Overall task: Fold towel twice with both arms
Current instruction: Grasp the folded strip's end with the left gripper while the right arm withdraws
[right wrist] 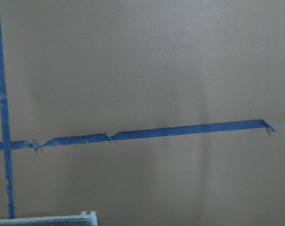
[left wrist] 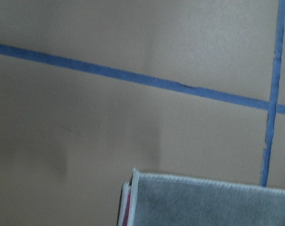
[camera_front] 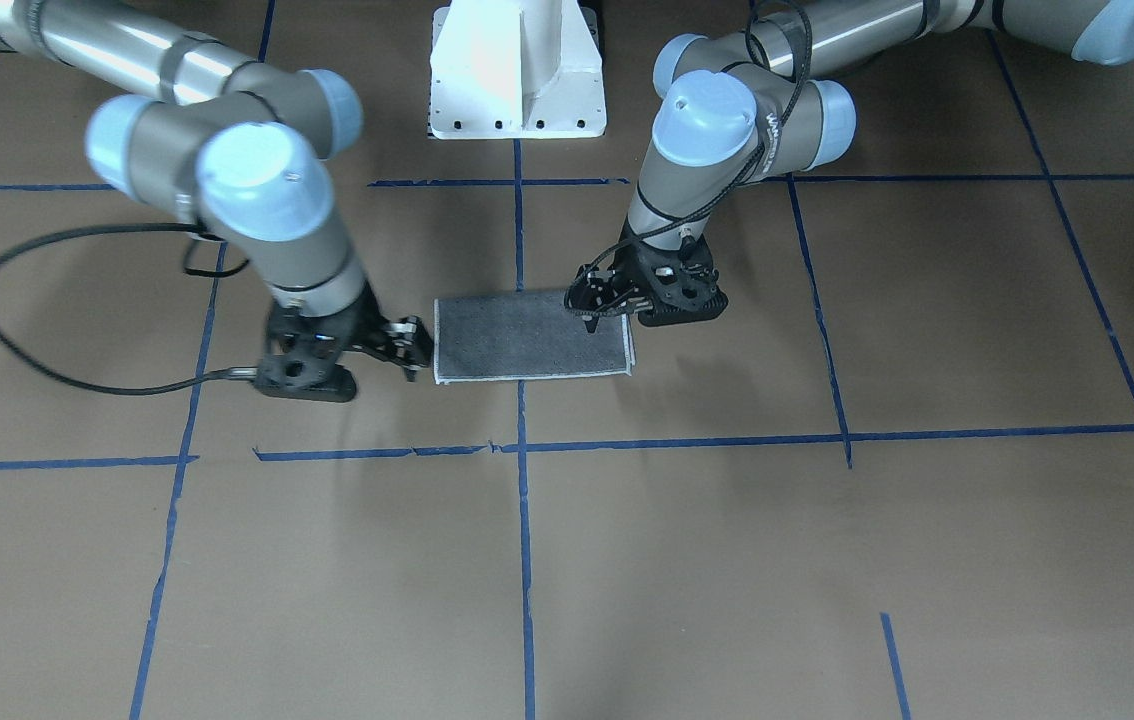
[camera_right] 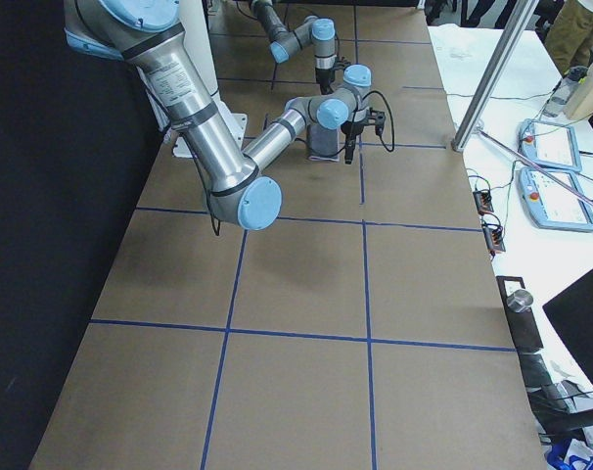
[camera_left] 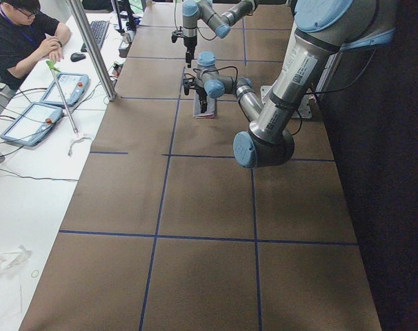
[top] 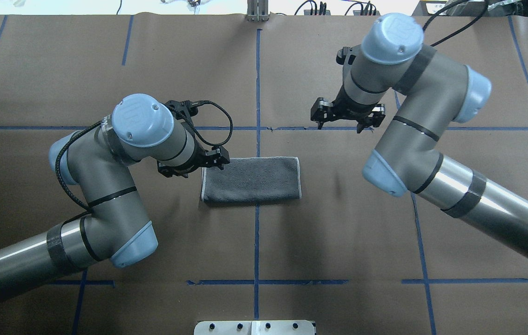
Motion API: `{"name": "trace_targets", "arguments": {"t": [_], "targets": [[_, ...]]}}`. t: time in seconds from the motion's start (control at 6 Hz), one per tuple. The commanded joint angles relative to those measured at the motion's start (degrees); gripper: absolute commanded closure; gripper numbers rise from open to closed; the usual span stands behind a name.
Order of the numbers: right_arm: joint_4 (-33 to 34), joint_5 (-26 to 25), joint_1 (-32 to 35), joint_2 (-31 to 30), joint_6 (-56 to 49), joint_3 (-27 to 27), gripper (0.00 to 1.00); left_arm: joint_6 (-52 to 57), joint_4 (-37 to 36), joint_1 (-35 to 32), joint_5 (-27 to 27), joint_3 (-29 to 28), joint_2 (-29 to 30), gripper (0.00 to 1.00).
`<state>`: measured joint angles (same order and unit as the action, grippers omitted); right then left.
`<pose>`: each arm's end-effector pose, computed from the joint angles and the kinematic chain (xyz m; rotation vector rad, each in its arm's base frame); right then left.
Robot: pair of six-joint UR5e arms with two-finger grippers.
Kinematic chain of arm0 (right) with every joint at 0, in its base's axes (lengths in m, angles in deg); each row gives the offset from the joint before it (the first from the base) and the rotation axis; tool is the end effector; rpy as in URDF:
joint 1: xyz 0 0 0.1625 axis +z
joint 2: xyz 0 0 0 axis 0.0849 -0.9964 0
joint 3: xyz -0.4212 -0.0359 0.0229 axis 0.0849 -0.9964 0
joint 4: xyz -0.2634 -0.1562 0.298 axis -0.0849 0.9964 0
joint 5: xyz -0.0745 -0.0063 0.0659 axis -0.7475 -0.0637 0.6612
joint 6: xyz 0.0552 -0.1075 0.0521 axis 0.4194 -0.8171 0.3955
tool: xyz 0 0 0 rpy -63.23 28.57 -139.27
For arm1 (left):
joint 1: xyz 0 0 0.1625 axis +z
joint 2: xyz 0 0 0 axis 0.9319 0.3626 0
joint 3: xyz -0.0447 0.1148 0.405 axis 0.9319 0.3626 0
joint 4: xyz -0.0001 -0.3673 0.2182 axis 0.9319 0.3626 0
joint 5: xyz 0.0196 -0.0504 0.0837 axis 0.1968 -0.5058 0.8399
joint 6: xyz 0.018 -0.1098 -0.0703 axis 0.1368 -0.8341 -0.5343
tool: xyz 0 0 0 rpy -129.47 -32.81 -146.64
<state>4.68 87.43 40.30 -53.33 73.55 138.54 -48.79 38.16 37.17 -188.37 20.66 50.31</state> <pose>-0.4474 -0.5478 0.2915 0.0120 -0.8277 0.0913 0.5575 -0.4501 0.2619 0.0210 0.9494 -0.2374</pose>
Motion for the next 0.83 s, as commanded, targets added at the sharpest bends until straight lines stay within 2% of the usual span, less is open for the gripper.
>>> {"name": "trace_targets", "arguments": {"t": [0.0,0.33,0.67], "targets": [[0.8,5.7,6.2,-5.3,-11.2,4.5,0.00,-5.5,2.5,4.4,4.0,-0.2,-1.6,0.24],[1.4,5.8,7.5,-8.7,-14.9,6.7,0.00,-7.3,3.1,4.8,4.0,-0.5,-1.6,0.32],[1.5,5.8,7.5,-8.7,-14.9,6.9,0.00,-7.2,3.1,4.9,4.0,-1.4,-1.6,0.39]]}}
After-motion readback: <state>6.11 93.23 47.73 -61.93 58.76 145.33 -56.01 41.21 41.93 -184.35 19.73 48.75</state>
